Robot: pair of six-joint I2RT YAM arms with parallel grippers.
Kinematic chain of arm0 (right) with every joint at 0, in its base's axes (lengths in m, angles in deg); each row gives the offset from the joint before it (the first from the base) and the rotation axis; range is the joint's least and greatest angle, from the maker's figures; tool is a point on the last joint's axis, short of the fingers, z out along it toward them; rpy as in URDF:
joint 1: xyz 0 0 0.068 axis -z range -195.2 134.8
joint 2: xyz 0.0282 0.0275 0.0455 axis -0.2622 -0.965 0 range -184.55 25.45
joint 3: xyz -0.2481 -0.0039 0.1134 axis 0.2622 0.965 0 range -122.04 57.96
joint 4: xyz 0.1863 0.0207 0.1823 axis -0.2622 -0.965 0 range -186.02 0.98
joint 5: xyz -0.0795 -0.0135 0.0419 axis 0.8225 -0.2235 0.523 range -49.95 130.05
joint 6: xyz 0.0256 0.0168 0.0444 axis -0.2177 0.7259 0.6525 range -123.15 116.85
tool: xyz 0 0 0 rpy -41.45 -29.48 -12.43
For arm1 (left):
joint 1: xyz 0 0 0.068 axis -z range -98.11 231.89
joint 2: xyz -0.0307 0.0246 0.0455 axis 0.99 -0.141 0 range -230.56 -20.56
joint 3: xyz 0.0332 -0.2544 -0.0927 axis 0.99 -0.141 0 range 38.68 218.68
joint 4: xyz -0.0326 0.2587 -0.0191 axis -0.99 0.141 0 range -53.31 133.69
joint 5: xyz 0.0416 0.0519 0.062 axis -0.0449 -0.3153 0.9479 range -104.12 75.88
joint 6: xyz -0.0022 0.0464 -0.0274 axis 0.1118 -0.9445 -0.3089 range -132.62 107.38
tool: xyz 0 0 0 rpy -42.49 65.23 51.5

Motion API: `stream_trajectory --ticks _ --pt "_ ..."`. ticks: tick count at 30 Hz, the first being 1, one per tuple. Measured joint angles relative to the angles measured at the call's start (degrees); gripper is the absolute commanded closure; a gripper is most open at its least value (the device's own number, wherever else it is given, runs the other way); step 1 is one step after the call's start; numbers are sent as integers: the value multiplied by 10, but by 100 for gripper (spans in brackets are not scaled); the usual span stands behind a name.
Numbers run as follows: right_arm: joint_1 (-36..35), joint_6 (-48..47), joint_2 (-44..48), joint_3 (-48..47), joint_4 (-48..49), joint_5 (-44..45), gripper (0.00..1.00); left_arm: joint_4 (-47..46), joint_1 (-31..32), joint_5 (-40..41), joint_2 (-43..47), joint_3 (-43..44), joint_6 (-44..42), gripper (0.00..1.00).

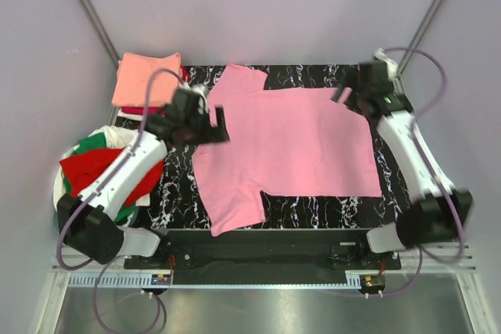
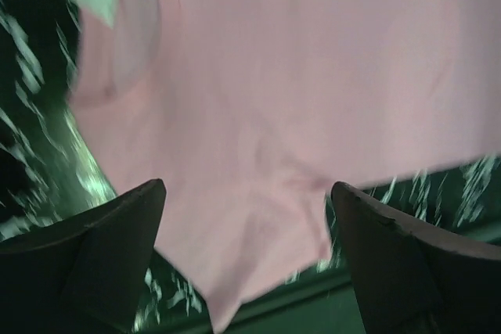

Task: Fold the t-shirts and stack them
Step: Flatten the tshirt out

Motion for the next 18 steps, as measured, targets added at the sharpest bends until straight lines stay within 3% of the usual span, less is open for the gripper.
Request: stream_trajectory --ticks 3,6,12,18 --pt "23 54 200 173 11 35 0 6 69 2 52 -155 42 11" --pt "61 104 328 285 -7 37 0 30 100 1 118 -297 98 13" --pt "88 186 419 443 -54 -31 0 60 131 -10 326 -431 206 16" --pt "88 231 431 478 -75 -56 0 42 157 -30 399 -498 283 21"
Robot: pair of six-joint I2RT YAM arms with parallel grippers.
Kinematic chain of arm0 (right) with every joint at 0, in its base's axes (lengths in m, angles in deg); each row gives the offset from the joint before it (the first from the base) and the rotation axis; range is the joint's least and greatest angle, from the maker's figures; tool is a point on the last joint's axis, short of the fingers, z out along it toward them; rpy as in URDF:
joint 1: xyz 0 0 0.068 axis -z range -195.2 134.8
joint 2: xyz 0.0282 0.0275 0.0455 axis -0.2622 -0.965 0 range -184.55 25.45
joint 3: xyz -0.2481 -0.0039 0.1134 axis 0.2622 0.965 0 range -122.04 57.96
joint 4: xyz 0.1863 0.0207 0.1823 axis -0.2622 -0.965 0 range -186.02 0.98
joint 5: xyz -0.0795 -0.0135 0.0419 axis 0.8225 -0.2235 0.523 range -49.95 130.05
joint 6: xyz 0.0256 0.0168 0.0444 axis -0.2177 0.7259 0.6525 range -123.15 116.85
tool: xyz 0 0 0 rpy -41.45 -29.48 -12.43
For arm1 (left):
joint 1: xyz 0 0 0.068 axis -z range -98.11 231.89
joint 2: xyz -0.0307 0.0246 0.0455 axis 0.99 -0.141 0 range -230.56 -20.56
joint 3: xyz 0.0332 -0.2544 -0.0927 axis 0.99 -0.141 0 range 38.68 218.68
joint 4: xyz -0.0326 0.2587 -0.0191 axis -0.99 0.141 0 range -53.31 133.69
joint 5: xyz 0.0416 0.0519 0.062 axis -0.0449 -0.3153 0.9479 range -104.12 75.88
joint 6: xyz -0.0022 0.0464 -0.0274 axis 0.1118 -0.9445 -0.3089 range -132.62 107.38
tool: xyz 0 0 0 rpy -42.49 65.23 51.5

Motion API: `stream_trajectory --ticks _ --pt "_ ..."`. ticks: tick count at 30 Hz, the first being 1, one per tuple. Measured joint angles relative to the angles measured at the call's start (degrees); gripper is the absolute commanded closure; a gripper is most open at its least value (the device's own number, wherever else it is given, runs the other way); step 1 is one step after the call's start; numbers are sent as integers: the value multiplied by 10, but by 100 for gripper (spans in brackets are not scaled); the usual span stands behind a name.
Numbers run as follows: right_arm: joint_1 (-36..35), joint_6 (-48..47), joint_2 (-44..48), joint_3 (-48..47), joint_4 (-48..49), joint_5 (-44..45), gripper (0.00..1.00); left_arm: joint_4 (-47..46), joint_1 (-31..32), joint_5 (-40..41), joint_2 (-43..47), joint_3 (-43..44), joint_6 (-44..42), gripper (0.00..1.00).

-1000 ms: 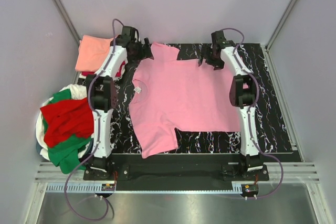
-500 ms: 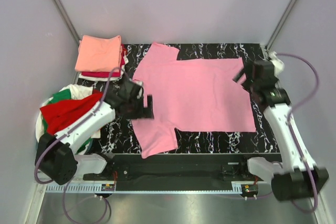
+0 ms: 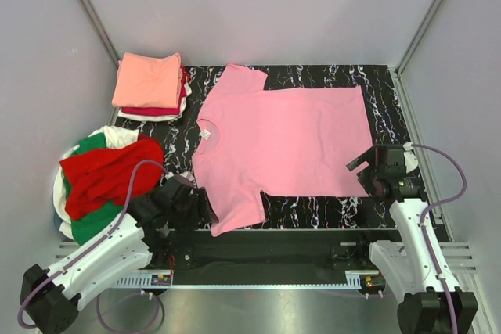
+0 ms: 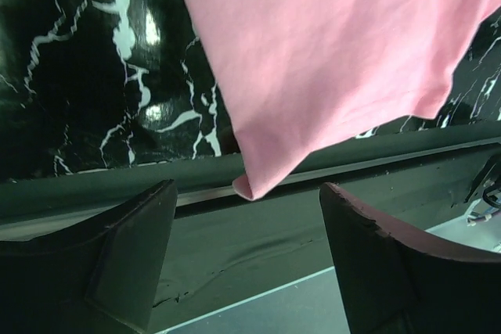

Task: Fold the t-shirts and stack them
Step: Flatten the tshirt out, then fold the tshirt

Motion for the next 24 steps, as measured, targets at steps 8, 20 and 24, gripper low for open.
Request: stream_trajectory --ticks 8,20,24 --pt "61 -6 -41 -1 6 -11 0 -39 52 -5 -1 -39 64 29" --pt "260 -45 -113 36 71 -127 13 -119 93 37 -96 -29 96 100" --pt "293 -37 -159 61 94 -166 18 -106 94 62 -87 16 94 100"
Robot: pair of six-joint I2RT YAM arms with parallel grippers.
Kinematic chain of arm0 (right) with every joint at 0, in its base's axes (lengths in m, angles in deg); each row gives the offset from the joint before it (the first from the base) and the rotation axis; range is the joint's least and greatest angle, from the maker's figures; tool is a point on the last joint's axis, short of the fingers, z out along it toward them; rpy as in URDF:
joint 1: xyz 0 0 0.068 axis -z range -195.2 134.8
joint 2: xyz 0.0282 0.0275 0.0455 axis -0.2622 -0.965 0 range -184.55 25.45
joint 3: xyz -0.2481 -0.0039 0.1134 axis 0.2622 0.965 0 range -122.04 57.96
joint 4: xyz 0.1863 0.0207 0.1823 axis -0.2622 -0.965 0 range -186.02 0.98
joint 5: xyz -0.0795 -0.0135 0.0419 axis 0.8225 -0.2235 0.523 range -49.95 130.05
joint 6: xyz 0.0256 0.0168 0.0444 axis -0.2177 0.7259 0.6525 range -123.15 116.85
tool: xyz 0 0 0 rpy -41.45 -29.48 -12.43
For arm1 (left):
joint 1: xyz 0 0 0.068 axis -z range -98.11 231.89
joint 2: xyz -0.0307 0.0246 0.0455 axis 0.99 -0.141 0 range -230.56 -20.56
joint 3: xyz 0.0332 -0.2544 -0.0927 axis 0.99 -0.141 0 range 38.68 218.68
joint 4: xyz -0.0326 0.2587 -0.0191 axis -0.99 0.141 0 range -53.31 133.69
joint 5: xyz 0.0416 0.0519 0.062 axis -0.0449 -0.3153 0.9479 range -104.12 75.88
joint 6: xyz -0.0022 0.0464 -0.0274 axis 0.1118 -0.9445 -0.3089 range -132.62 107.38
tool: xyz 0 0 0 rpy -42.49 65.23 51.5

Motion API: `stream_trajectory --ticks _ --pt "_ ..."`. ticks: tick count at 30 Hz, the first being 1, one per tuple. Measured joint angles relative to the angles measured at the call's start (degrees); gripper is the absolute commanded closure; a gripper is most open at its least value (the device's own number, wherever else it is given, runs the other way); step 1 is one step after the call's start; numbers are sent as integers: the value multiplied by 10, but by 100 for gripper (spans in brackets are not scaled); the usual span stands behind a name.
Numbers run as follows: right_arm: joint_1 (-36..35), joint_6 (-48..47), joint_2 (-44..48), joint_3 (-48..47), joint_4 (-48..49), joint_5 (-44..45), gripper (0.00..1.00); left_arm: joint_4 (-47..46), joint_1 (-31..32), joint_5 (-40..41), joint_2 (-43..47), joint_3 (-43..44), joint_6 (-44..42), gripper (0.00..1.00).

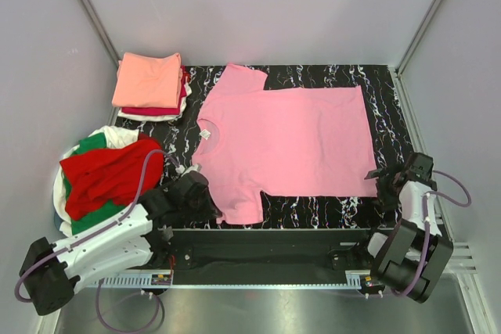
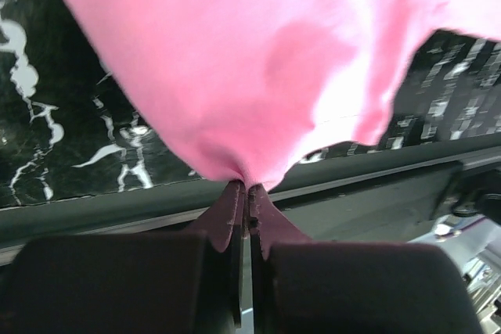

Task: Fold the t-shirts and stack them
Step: Fold the tshirt

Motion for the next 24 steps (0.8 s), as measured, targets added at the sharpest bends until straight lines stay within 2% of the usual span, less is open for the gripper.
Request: stream_trajectory --ticks 6,13,16,17,20,24 --pt "19 10 -20 25 16 -19 26 9 0 11 7 21 -2 100" --pt "23 22 -83 22 79 -39 46 20 0 14 12 21 -4 100" --pt "24 24 -107 19 111 -50 67 20 0 15 4 21 -8 100" --pt "24 24 -111 19 116 -50 79 20 0 15 1 21 -10 100" --pt "24 17 -110 20 113 -36 99 23 -3 16 -3 28 -13 100" --pt "24 14 -71 19 82 -27 100 46 -5 19 -2 51 -19 100"
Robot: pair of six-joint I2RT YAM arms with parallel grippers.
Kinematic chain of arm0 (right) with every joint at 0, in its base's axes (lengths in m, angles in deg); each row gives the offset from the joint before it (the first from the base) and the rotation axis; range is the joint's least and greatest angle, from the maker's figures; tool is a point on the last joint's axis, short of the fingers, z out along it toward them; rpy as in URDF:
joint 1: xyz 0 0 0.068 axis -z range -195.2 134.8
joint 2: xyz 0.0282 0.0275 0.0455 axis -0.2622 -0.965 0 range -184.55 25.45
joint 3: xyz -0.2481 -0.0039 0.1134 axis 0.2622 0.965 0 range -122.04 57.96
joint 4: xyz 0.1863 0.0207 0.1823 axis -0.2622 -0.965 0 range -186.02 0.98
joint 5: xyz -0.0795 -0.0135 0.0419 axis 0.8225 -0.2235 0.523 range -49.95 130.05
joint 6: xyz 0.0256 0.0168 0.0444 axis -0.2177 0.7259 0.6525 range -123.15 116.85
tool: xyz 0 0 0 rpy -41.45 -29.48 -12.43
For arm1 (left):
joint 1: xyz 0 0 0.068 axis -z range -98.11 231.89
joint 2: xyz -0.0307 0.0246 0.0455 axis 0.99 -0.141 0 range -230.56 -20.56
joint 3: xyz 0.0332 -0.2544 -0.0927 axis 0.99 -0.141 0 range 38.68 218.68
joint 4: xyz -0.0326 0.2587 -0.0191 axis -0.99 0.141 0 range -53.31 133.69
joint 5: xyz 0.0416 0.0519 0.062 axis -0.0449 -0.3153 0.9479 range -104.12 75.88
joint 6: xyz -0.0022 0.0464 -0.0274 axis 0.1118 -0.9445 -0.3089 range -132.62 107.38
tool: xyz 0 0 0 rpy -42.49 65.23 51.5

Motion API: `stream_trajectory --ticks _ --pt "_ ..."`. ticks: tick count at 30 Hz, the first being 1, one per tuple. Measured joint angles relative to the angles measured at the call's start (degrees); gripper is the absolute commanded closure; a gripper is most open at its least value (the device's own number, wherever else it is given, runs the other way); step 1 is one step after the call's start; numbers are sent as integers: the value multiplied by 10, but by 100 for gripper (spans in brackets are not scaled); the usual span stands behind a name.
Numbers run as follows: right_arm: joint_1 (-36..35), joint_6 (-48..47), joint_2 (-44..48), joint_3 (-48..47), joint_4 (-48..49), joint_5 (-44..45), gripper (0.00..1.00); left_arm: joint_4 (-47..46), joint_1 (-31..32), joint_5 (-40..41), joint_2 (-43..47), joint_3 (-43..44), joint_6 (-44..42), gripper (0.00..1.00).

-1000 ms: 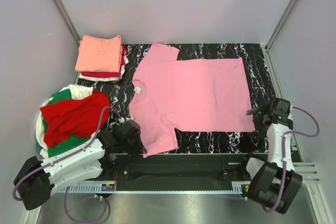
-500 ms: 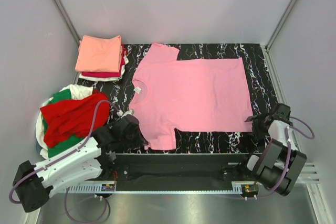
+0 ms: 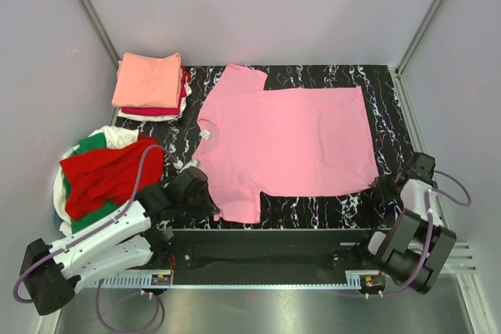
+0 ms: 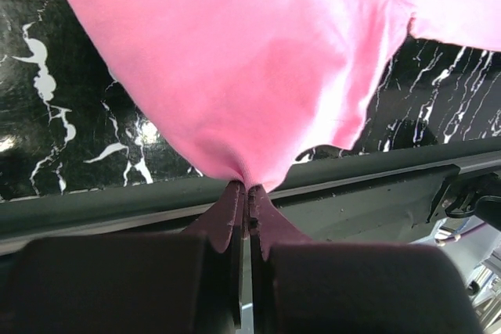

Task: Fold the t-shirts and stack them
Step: Fold the tshirt

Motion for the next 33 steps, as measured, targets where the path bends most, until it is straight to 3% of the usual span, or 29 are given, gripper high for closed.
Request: stream_trajectory --ticks 7,11,20,26,33 --pt "0 -2 148 -31 -102 -2 100 79 -1 3 8 82 -15 100" --pt "0 -2 174 -59 -134 -4 100 118 -30 0 -17 158 -54 100" --pt "0 -17 -10 -160 -109 -41 100 141 -203 -43 -198 339 -212 100" --pt "-27 -15 -99 -220 -87 -47 100 134 -240 -67 -372 491 -285 100" --pt "-57 -7 -190 -273 -54 -47 100 137 -266 -76 -516 613 -325 100"
